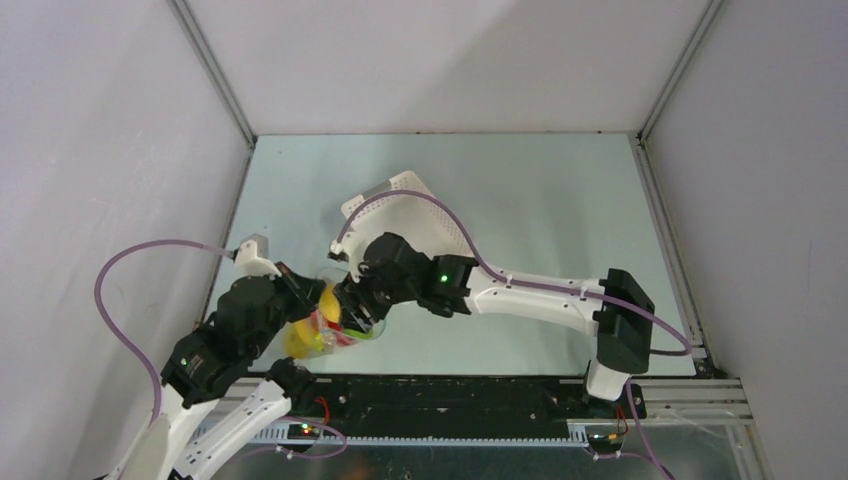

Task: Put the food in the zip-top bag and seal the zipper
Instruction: Place the fake fruit in the zipper food storage bag.

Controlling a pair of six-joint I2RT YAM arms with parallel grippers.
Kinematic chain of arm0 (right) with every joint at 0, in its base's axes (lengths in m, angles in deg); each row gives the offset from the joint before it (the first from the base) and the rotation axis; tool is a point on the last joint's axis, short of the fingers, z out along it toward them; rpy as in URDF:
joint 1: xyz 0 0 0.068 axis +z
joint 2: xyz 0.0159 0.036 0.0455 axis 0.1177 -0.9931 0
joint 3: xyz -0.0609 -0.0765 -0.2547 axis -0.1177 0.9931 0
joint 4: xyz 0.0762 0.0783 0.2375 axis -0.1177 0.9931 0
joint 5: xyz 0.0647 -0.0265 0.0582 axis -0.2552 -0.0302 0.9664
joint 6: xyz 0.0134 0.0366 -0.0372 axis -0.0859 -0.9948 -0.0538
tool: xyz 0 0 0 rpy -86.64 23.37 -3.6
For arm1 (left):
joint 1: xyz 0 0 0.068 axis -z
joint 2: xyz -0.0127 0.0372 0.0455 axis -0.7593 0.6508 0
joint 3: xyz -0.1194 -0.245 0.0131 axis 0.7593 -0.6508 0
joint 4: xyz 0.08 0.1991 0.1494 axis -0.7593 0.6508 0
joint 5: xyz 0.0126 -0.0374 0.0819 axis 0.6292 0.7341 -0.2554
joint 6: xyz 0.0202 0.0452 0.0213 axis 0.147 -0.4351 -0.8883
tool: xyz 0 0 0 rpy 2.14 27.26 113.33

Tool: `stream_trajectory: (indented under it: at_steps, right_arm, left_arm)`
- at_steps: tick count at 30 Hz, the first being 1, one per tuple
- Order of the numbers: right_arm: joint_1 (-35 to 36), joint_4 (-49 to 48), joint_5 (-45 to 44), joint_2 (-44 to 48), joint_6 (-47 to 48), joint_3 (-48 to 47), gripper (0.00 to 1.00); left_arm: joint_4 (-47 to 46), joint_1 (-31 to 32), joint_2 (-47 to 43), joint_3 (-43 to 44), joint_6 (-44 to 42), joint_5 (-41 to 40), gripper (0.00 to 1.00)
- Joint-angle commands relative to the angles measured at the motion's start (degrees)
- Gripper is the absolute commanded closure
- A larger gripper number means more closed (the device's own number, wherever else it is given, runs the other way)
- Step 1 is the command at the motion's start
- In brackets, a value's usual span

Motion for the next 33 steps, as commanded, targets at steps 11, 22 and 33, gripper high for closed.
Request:
stream_trajectory:
  at_steps: [11, 22, 33]
  right_arm:
    - [2.70, 3.80, -13.90, -4.13, -8.47, -5.72, 0.52]
    - [3.00, -0.06, -12.10, -4.64, -11.87, -6.52, 0.33]
    - [3.25, -4.18, -8.46, -5.76, -15.89, -6.68, 0.17]
  left_arm:
    - [-0.29, 0.09, -2.77, -0.84, 1.27, 1.84, 1.00]
    - [0.65, 0.21, -3.09, -0.82, 1.88, 0.94, 1.00]
    - [2.16, 0.09, -3.14, 0.26, 2.64, -1.00, 1.00]
